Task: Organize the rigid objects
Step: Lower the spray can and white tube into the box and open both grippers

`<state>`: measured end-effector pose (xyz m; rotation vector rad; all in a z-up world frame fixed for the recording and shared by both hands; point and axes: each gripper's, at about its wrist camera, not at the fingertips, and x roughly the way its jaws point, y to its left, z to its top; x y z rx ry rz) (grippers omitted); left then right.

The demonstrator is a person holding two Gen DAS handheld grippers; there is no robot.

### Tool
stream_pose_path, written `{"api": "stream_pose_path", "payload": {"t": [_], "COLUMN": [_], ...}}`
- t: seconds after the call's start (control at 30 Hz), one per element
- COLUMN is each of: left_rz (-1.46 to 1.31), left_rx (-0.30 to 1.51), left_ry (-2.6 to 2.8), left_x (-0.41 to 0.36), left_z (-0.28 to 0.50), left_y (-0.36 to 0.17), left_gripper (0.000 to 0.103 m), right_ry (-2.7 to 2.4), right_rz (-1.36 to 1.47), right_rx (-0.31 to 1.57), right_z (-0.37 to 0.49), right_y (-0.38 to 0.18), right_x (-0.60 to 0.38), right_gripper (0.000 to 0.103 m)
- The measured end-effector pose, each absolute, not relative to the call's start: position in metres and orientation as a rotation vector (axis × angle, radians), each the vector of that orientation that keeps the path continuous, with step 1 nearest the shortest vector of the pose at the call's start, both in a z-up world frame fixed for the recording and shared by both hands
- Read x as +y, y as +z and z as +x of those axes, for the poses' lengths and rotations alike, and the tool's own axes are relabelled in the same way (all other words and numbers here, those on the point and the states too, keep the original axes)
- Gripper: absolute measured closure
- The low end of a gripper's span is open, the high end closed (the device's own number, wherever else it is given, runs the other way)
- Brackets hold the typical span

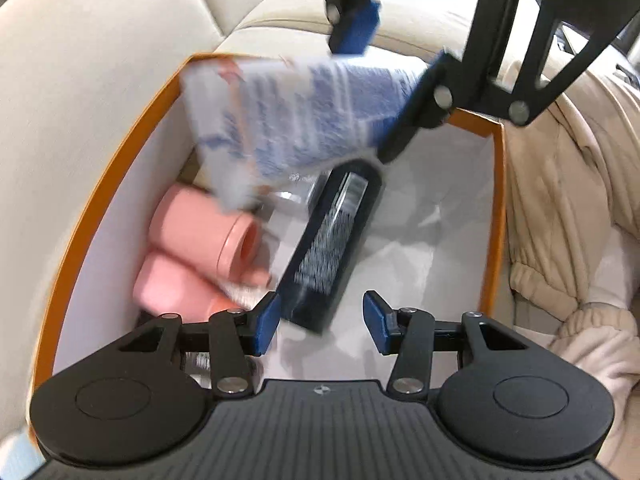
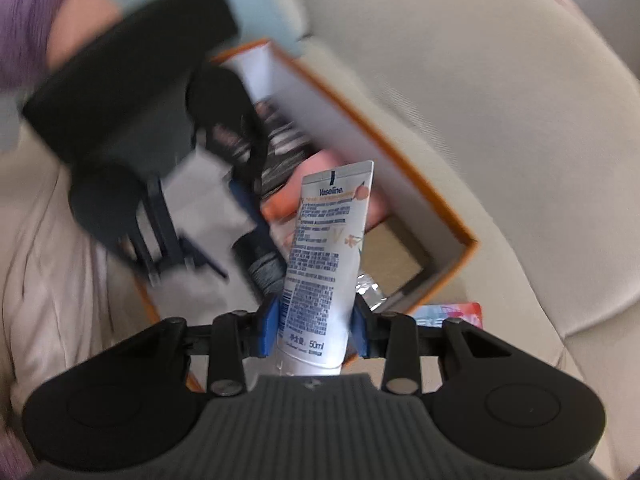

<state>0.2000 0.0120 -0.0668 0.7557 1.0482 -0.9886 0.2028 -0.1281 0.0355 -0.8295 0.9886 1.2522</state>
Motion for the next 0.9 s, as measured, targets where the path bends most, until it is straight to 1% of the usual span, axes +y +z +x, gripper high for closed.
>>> {"api": "stream_pose_path", "payload": {"t": [0.13, 0.27, 0.43, 0.53, 0.63, 0.7, 0.77, 0.9], "left_rz": [0.729, 0.666, 0.552, 0.495, 0.466, 0.456, 0.449, 0.435], "left_rx": [1.050, 1.056, 1.062, 1.091, 1.103, 1.103, 1.106, 1.123], "left_ry": [-0.967, -0.954, -0.949, -0.944, -0.935, -0.934, -0.932, -0.926], "left_x": [0.021, 0.029, 0.039, 0.040, 0.040, 0.039, 0.037, 0.037], "left_z": [0.202, 0.201, 0.204, 0.208, 0.211, 0.212, 0.214, 0.215], "left_y": [-0.060, -0.053, -0.050, -0.053, -0.056, -0.059, -0.060, -0.064], "left_gripper": [0.046, 0.047, 0.047, 0.050, 0.051, 0.052, 0.052, 0.052], "right_ry": [1.367, 1.474, 1.603, 1.666, 1.721, 1.759, 1.765, 1.722], "right_rz": [-0.984, -1.118, -1.351, -1.484, -1.545, -1.552, -1.561, -1.630], "right_rx": [1.027, 1.078, 1.126, 1.162, 1.209, 1.245, 1.284, 1.274], "right_z": [0.197, 0.192, 0.186, 0.180, 0.177, 0.177, 0.178, 0.180], "right_y": [0.023, 0.011, -0.012, -0.028, -0.040, -0.044, -0.048, -0.059], "right_x": [-0.110, -0.092, -0.067, -0.057, -0.049, -0.046, -0.043, -0.046], "right_gripper": [0.064, 0.064, 0.064, 0.064, 0.064, 0.075, 0.074, 0.074]}}
